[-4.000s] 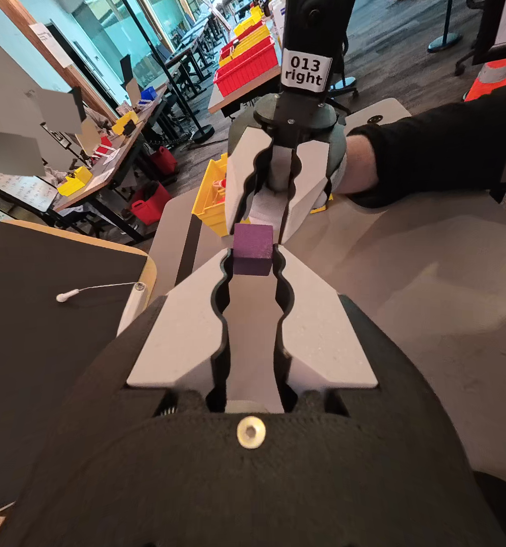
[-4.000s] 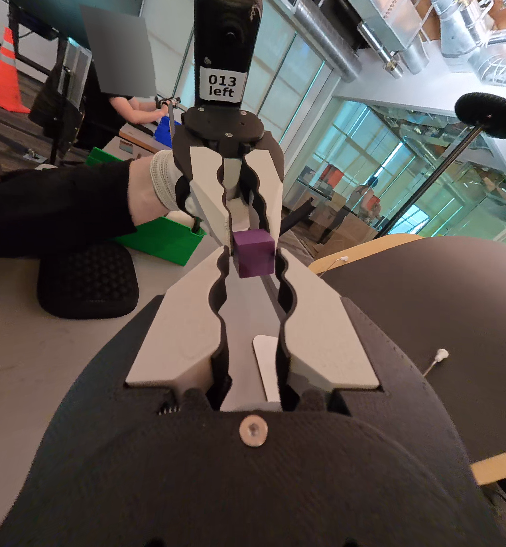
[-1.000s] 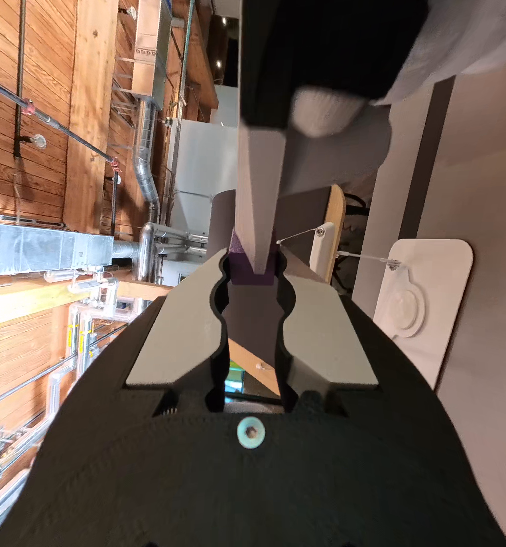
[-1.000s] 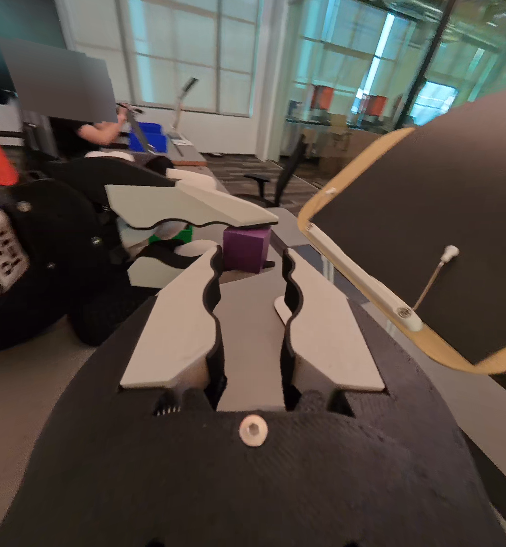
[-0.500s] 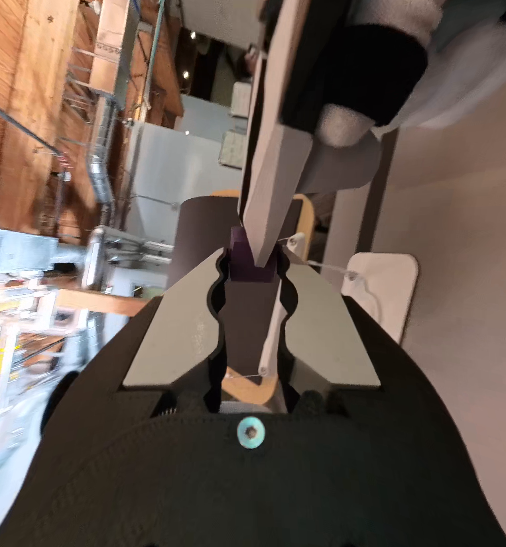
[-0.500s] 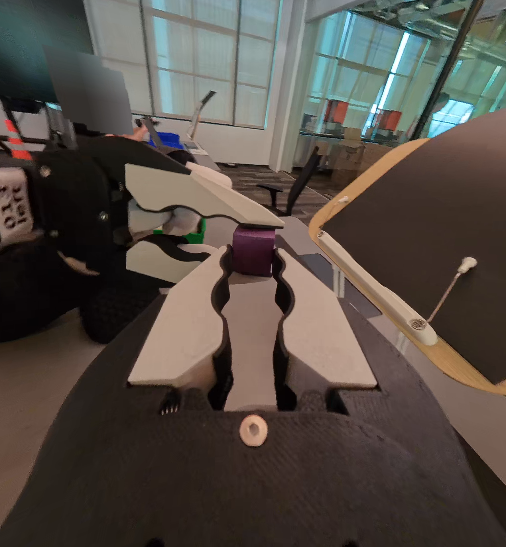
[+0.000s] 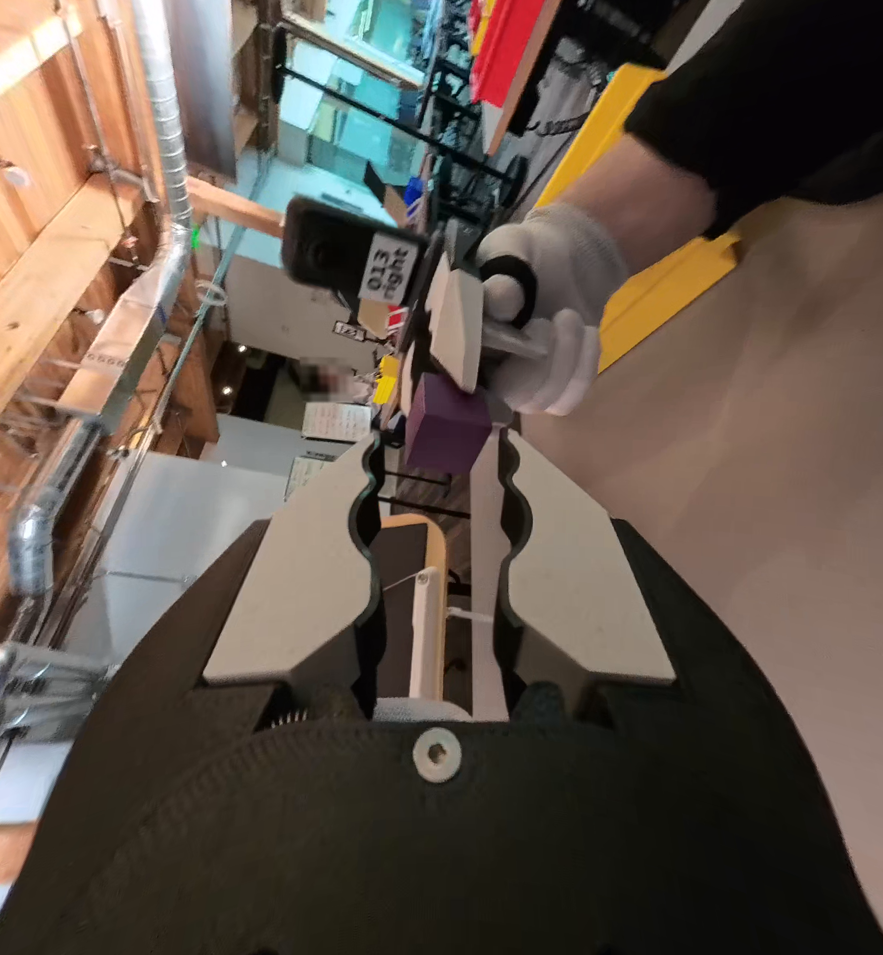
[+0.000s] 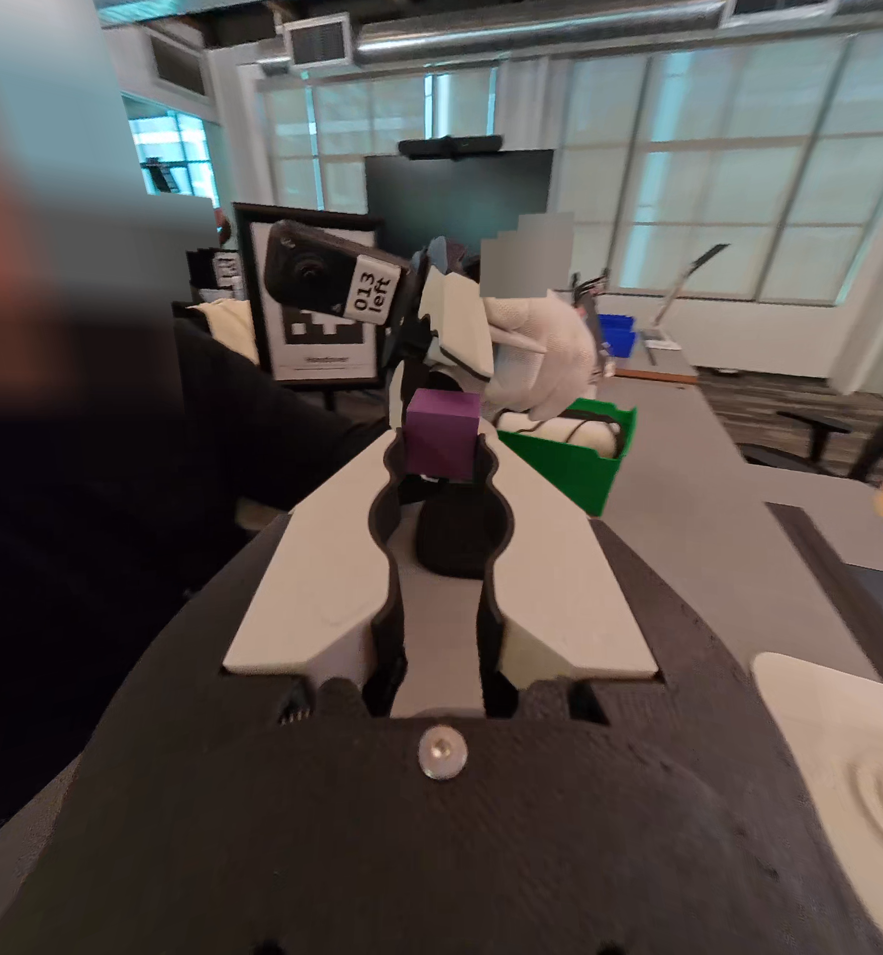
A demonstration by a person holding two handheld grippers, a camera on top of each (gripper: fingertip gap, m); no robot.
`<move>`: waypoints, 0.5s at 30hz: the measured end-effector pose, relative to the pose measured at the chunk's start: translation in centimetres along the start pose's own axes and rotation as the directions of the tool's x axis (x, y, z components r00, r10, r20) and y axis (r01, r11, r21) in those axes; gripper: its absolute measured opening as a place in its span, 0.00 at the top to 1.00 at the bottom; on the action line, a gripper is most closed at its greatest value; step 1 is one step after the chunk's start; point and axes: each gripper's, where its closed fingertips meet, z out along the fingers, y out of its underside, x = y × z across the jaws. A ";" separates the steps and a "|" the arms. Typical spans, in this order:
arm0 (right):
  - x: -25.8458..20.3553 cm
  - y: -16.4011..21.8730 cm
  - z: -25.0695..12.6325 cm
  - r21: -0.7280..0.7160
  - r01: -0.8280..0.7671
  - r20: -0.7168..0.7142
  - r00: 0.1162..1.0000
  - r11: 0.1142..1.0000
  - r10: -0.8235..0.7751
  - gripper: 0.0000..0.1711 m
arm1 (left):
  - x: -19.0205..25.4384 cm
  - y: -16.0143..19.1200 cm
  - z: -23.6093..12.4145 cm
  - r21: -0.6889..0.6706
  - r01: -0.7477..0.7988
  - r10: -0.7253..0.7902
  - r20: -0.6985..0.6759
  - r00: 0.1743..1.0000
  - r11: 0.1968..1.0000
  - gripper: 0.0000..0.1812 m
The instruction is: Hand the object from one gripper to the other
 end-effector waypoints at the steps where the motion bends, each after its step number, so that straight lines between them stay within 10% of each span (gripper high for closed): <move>1: -0.5 0.3 0.2 -0.016 -0.012 0.034 0.999 1.000 0.012 0.86 | 0.4 -0.6 0.0 0.012 -0.009 0.009 -0.018 1.000 1.000 0.77; 15: -4.0 0.5 1.0 0.008 -0.050 0.257 0.965 0.999 0.046 0.86 | 2.2 -3.6 0.1 0.009 -0.132 0.132 -0.044 0.990 0.991 0.83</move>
